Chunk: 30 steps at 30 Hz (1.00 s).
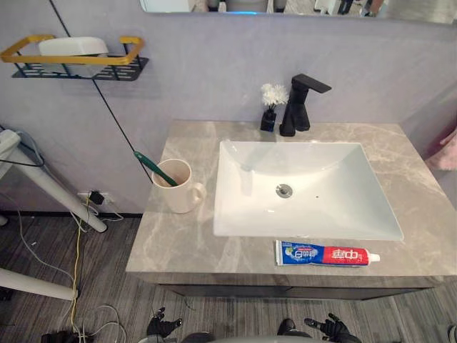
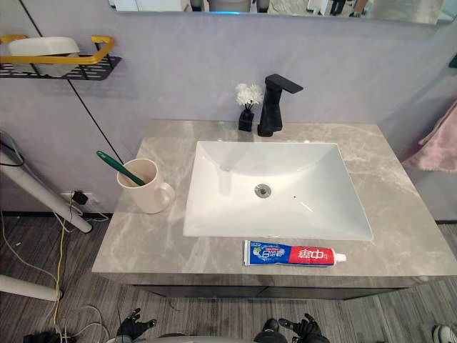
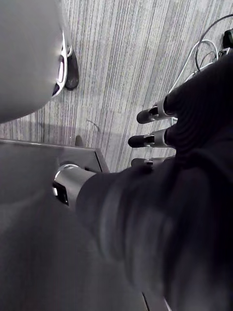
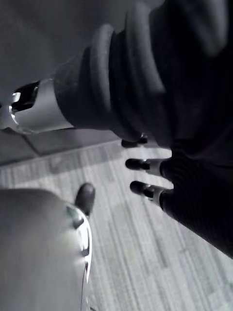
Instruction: Organize washtable
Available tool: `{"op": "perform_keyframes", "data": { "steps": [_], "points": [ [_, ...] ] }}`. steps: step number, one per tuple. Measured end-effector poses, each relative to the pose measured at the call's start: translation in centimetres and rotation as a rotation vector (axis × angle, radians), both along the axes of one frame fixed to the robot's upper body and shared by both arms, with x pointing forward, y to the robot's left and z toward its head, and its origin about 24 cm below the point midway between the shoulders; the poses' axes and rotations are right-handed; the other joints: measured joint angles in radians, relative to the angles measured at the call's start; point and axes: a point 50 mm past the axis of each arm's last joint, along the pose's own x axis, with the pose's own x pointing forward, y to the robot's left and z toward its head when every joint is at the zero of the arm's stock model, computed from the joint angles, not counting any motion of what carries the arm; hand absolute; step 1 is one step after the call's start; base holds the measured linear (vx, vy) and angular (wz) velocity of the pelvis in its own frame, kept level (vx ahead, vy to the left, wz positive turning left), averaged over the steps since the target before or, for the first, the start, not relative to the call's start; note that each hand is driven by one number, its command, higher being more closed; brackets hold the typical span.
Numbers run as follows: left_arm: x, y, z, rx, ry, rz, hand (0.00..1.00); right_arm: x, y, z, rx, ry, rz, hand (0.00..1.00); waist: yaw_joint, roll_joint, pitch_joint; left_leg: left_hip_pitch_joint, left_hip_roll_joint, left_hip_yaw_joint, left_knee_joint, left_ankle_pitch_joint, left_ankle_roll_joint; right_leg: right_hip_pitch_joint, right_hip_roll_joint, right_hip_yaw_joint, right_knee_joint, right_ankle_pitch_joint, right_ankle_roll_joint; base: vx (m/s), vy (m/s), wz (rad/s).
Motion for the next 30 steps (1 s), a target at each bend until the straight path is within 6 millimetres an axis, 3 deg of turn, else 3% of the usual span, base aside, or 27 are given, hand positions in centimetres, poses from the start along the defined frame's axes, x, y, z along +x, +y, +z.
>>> {"op": "perform_keyframes", "data": {
  "steps": [2,5,10,15,18,19,24,30],
  "points": [
    [0.8,-0.1,0.1,-0.001,-0.01,-0.016,0.0,0.7,-1.0,0.6,0.008,-0.071,-0.122,0.0,0.001,0.006,0.002,-0.017,0.01,0.083,0.0,0.003,-0.005,-0.026,-0.026,-0.103,0.025,0.007,0.011,0.02,0.024,-0.37],
    [2.6,-0.2,0.5,-0.013,-0.049,0.001,0.0,1.7,-3.6,2.1,-0.03,-0.207,-0.313,0.0,-0.011,0.011,0.006,-0.021,0.03,0.198,0.008,0.017,-0.029,-0.082,-0.036,-0.16,0.091,0.005,0.008,0.07,0.019,-0.35],
    [1.0,0.1,0.1,-0.026,-0.003,0.062,0.0,1.8,-9.7,5.7,-0.208,-0.374,-0.508,0.0,-0.052,0.009,0.008,0.009,0.033,0.293,0.01,0.028,-0.045,-0.086,-0.053,-0.2,0.151,-0.017,-0.026,0.03,0.009,-0.13],
    [0.8,0.4,0.1,-0.031,-0.008,0.116,0.0,1.0,-12.6,8.2,-0.329,-0.464,-0.62,0.0,-0.054,0.002,0.007,0.014,0.032,0.321,0.012,0.027,-0.045,-0.098,-0.065,-0.207,0.189,-0.024,-0.035,-0.01,0.032,-0.02],
    [0.7,0.3,0.0,-0.04,-0.013,0.163,0.0,0.6,-14.3,10.4,-0.417,-0.542,-0.683,0.0,-0.056,0.001,0.006,0.016,0.03,0.335,0.012,0.027,-0.044,-0.101,-0.066,-0.207,0.193,-0.028,-0.039,-0.03,0.011,-0.09],
    [0.6,0.3,0.0,-0.041,-0.013,0.18,0.0,0.5,-15.2,12.1,-0.485,-0.591,-0.7,0.0,-0.058,-0.001,0.007,0.016,0.031,0.341,0.012,0.026,-0.042,-0.101,-0.068,-0.208,0.204,-0.041,-0.039,-0.07,-0.004,-0.06],
    [0.0,0.4,0.0,-0.033,-0.019,0.225,0.0,0.8,-17.0,18.0,-0.725,-0.739,-0.668,0.0,-0.075,-0.023,-0.009,0.013,0.04,0.344,0.01,0.02,-0.033,-0.101,-0.066,-0.226,0.222,-0.068,-0.039,-0.07,-0.029,0.05],
    [-0.4,0.1,0.0,-0.045,-0.024,0.255,0.0,1.3,-16.7,23.4,-0.954,-0.854,-0.567,0.0,-0.094,-0.045,-0.034,0.011,0.037,0.341,0.011,0.011,-0.017,-0.102,-0.072,-0.232,0.24,-0.071,-0.043,-0.08,-0.004,0.05]
  ]
}}
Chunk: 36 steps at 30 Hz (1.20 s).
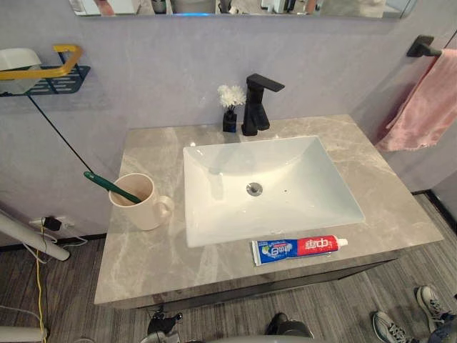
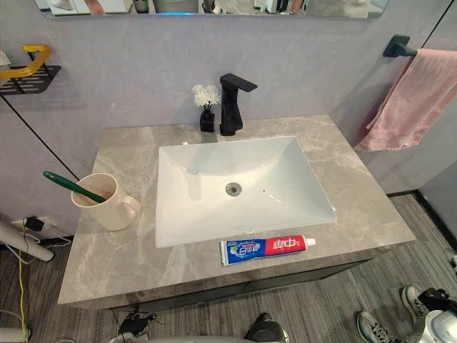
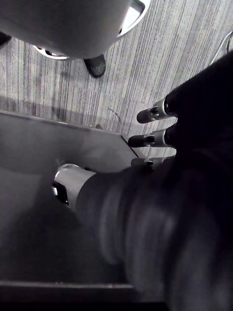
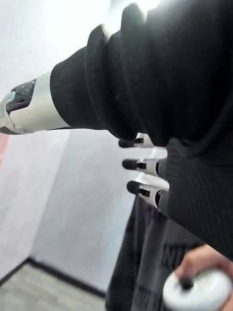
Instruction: Organize washtable
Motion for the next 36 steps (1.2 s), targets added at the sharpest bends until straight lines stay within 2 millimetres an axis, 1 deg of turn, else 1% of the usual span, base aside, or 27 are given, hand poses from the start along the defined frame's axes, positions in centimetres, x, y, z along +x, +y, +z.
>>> {"op": "perform_keyframes", "data": {
  "steps": [1,2,4,6,7,8,9,10,11,12,13,14,15,16,17,21,24,28,30,32,36],
  "points": [
    [0.0,0.1,0.1,0.003,-0.005,0.002,0.0,0.1,0.1,0.6,-0.035,0.003,0.003,0.0,-0.003,-0.003,-0.006,0.0,-0.002,-0.001,0.0,0.0,0.0,0.0,-0.003,0.001,0.002,0.0,0.0,-0.03,0.024,0.0],
    [-0.3,0.2,0.0,0.005,0.0,0.005,0.0,0.2,0.3,1.5,-0.074,-0.003,0.012,0.0,-0.01,-0.007,-0.013,0.001,-0.006,-0.001,0.001,0.0,0.001,-0.002,-0.007,0.002,0.006,0.0,0.0,-0.02,0.03,0.0],
    [-0.6,0.2,0.0,0.002,0.004,0.012,0.0,1.3,1.4,3.4,-0.156,-0.035,0.075,0.0,-0.017,-0.009,-0.016,0.005,-0.011,0.001,0.006,-0.003,0.007,-0.003,-0.015,0.011,0.016,0.0,0.0,-0.01,0.033,-0.06],
    [-0.6,0.2,0.0,0.001,0.004,0.016,0.0,2.3,2.1,4.3,-0.196,-0.052,0.138,0.0,-0.016,-0.012,-0.018,0.006,-0.012,0.005,0.01,-0.005,0.011,-0.007,-0.015,0.02,0.018,0.001,-0.001,-0.02,0.02,-0.13],
    [-0.6,0.2,0.0,-0.001,0.003,0.02,0.0,4.0,3.1,5.6,-0.259,-0.057,0.261,0.0,-0.013,-0.014,-0.02,0.004,-0.013,0.011,0.012,-0.007,0.013,-0.015,-0.016,0.028,0.021,0.001,-0.002,-0.02,0.011,-0.14],
    [-0.5,0.3,0.0,0.0,0.003,0.018,0.0,5.0,3.7,6.1,-0.289,-0.056,0.324,0.0,-0.013,-0.014,-0.02,0.002,-0.013,0.011,0.013,-0.008,0.014,-0.017,-0.016,0.03,0.021,0.002,-0.002,-0.02,0.004,-0.12],
    [-0.5,0.2,0.0,-0.002,0.002,0.012,0.0,6.9,5.0,7.3,-0.351,-0.043,0.462,0.0,-0.013,-0.015,-0.02,0.001,-0.012,0.009,0.012,-0.008,0.014,-0.017,-0.016,0.03,0.021,0.002,-0.003,0.0,0.0,0.0],
    [-0.4,0.1,0.0,-0.003,0.001,0.003,0.0,7.8,5.7,7.9,-0.389,-0.035,0.535,0.0,-0.01,-0.014,-0.021,0.001,-0.012,0.007,0.012,-0.008,0.014,-0.017,-0.016,0.029,0.021,0.002,-0.003,-0.02,-0.017,0.05],
    [-0.1,-0.1,0.0,-0.005,-0.001,-0.026,0.0,9.8,7.7,9.0,-0.457,-0.035,0.715,0.0,-0.001,-0.014,-0.022,-0.002,-0.012,-0.002,0.012,-0.008,0.014,-0.016,-0.016,0.027,0.022,0.002,-0.003,-0.01,-0.018,0.08],
    [-0.1,0.0,0.1,-0.002,-0.003,-0.037,0.0,10.4,8.4,9.2,-0.473,-0.036,0.78,0.0,0.007,-0.014,-0.022,-0.004,-0.011,-0.005,0.012,-0.008,0.015,-0.016,-0.016,0.026,0.022,0.002,-0.003,0.0,-0.016,0.12],
    [0.2,-0.3,0.1,-0.012,-0.009,-0.063,0.0,11.7,10.2,9.4,-0.488,-0.039,0.91,0.0,0.017,-0.015,-0.024,-0.007,-0.011,-0.011,0.014,-0.006,0.016,-0.016,-0.017,0.025,0.022,0.003,-0.004,0.01,-0.007,0.11],
    [0.3,-0.4,0.1,-0.017,-0.011,-0.073,0.0,12.2,11.1,9.3,-0.491,-0.039,0.97,0.0,0.021,-0.014,-0.025,-0.009,-0.011,-0.015,0.015,-0.003,0.016,-0.015,-0.017,0.023,0.021,0.003,-0.004,0.02,-0.004,0.23],
    [0.7,-0.8,0.1,-0.023,-0.021,-0.103,0.0,13.3,13.3,8.8,-0.489,-0.018,1.127,0.0,0.038,-0.01,-0.027,-0.013,-0.013,-0.031,0.015,0.003,0.019,-0.009,-0.019,0.009,0.016,0.004,-0.005,0.03,-0.003,0.25],
    [0.9,-0.9,0.1,-0.025,-0.028,-0.116,0.0,13.6,13.9,8.5,-0.481,-0.007,1.177,0.0,0.042,-0.01,-0.027,-0.015,-0.013,-0.037,0.015,0.005,0.021,-0.005,-0.02,0.0,0.014,0.004,-0.005,0.08,-0.009,0.55],
    [1.2,-1.2,0.2,-0.037,-0.044,-0.148,0.0,14.4,15.6,7.4,-0.44,0.032,1.316,0.0,0.047,-0.009,-0.027,-0.017,-0.016,-0.068,0.014,0.011,0.027,0.011,-0.026,-0.027,0.01,0.004,-0.005,0.08,-0.005,0.51],
    [1.5,-1.5,0.3,-0.051,-0.055,-0.188,0.0,14.9,18.0,6.1,-0.407,0.086,1.512,0.0,0.067,-0.009,-0.027,-0.025,-0.023,-0.089,0.01,0.015,0.033,0.022,-0.028,-0.038,-0.01,0.013,0.002,0.03,0.021,0.18],
    [1.6,-1.6,0.2,-0.057,-0.049,-0.223,0.0,14.8,19.0,5.4,-0.382,0.12,1.605,0.0,0.065,-0.007,-0.027,-0.033,-0.025,-0.113,0.009,0.017,0.036,0.046,-0.026,-0.063,-0.033,0.022,0.009,-0.01,0.014,0.23],
    [2.0,-1.7,0.1,-0.065,-0.049,-0.247,0.0,14.5,20.1,4.3,-0.394,0.24,1.735,0.0,0.073,-0.008,-0.027,-0.036,-0.026,-0.141,0.001,0.023,0.04,0.066,-0.019,-0.089,-0.054,0.027,0.015,0.01,0.012,0.2],
    [2.0,-1.7,0.1,-0.067,-0.045,-0.248,0.0,14.4,20.3,4.0,-0.39,0.263,1.765,0.0,0.076,-0.007,-0.027,-0.035,-0.025,-0.145,0.0,0.023,0.04,0.074,-0.014,-0.094,-0.064,0.03,0.015,0.02,0.018,0.08],
    [2.3,-1.9,0.1,-0.071,-0.045,-0.277,0.0,14.2,20.6,3.5,-0.393,0.329,1.813,0.0,0.09,-0.007,-0.027,-0.034,-0.024,-0.146,0.001,0.024,0.042,0.078,-0.01,-0.095,-0.073,0.033,0.013,0.0,0.0,0.0],
    [2.4,-2.0,0.0,-0.079,-0.039,-0.294,0.0,13.7,20.9,2.8,-0.428,0.446,1.892,0.0,0.094,-0.007,-0.027,-0.029,-0.023,-0.147,0.001,0.025,0.042,0.089,-0.001,-0.094,-0.095,0.043,0.01,0.0,0.0,0.0]
  ]
}}
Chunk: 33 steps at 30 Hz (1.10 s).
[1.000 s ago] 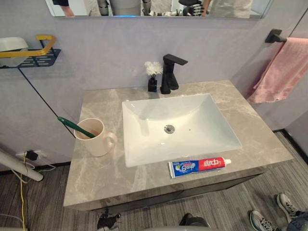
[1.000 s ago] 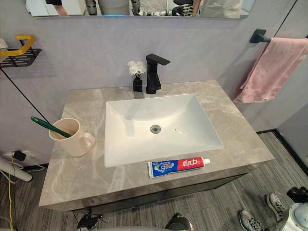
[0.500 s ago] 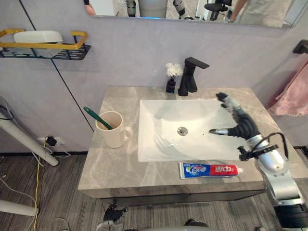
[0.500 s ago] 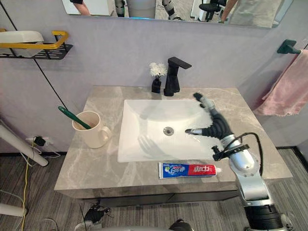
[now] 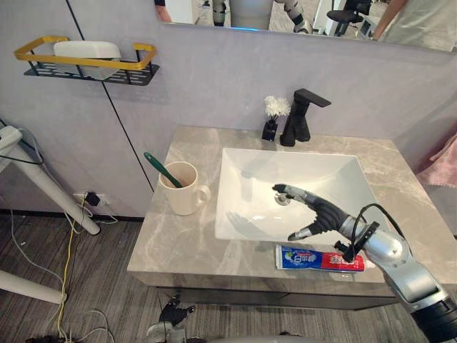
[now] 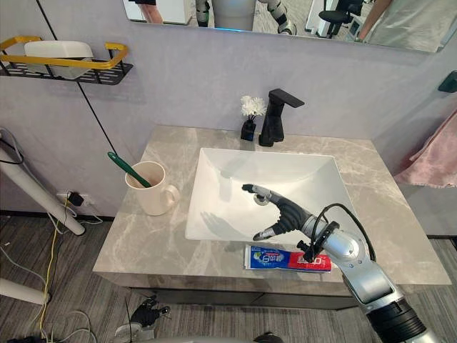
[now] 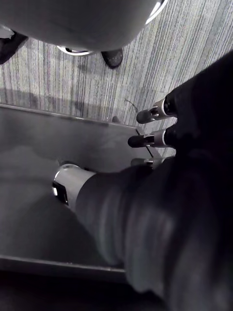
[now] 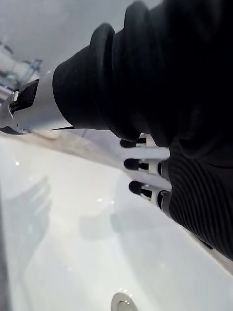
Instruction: Organize washtable
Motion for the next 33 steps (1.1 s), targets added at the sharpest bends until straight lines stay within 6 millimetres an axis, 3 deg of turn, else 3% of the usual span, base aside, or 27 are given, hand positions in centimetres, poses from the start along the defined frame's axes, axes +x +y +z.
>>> {"op": "perform_keyframes", "data": {
  "steps": [8,15,25,33],
  "points": [
    [0.0,-0.2,-0.1,-0.004,0.019,-0.014,0.0,-1.0,-0.6,0.8,-0.222,-0.071,0.042,0.0,-0.004,0.006,0.004,0.024,0.002,0.008,-0.004,0.0,0.0,0.032,0.021,0.013,-0.051,0.023,-0.001,0.02,0.025,-0.05],
    [-0.3,-0.2,-0.3,-0.008,0.042,-0.021,0.0,-1.7,-1.4,1.6,-0.307,-0.147,0.003,0.0,-0.034,0.012,0.008,0.034,0.008,0.042,-0.004,-0.001,-0.001,0.032,0.043,0.045,-0.09,0.048,-0.012,0.01,0.026,-0.14],
    [-0.6,-0.5,-0.5,-0.026,0.061,-0.041,0.0,-3.2,-3.8,0.1,-0.494,-0.119,-0.088,0.0,-0.064,0.03,0.01,0.038,0.016,0.066,-0.005,-0.003,-0.004,0.026,0.06,0.076,-0.117,0.061,-0.022,0.01,0.017,-0.09],
    [-0.7,-1.1,-0.6,-0.038,0.074,-0.062,0.0,-3.8,-4.4,-2.8,-0.608,-0.062,-0.143,0.0,-0.069,0.047,0.002,0.04,0.015,0.079,-0.005,-0.002,-0.004,0.018,0.062,0.091,-0.118,0.069,-0.025,0.02,0.025,-0.05]
  ]
}}
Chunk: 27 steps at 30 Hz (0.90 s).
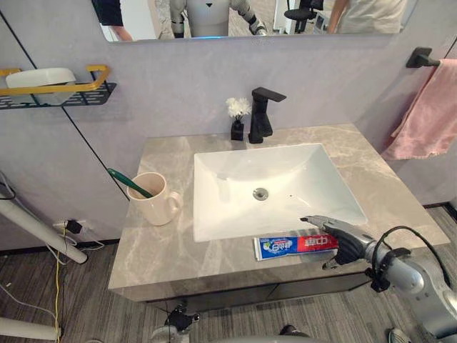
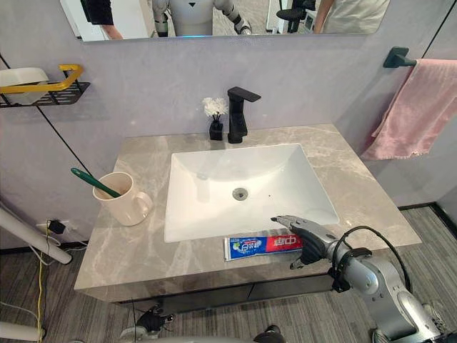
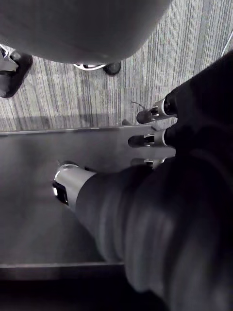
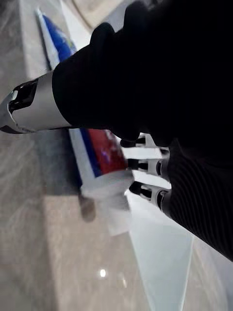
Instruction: Organize washtable
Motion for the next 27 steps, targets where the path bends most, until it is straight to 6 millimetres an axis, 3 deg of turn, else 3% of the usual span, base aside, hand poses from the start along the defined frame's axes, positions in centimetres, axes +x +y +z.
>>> {"op": "perform_keyframes", "data": {
  "steps": [1,2,27],
  "points": [
    [0.0,0.0,0.0,-0.002,0.0,0.002,0.0,-0.1,0.0,-0.3,-0.01,0.002,-0.007,0.0,0.0,0.0,0.0,0.0,0.0,0.0,0.0,0.0,0.0,0.0,-0.001,0.001,0.0,0.0,0.0,0.01,0.038,-0.02],
    [0.0,0.0,0.0,-0.002,0.0,0.001,0.0,-0.1,0.0,-0.4,-0.009,0.001,-0.008,1.0,-0.001,0.0,0.0,0.0,0.0,0.0,-0.001,0.0,0.0,0.0,-0.001,0.001,0.0,0.001,-0.001,0.0,0.0,0.0],
    [-0.1,0.1,0.0,-0.015,-0.003,0.015,0.0,1.0,-0.2,-0.3,-0.054,-0.089,-0.023,1.0,0.013,-0.012,-0.001,-0.026,-0.002,-0.072,-0.04,0.034,-0.005,-0.001,0.001,-0.03,-0.005,0.0,-0.001,0.02,0.017,0.06]
  ]
}}
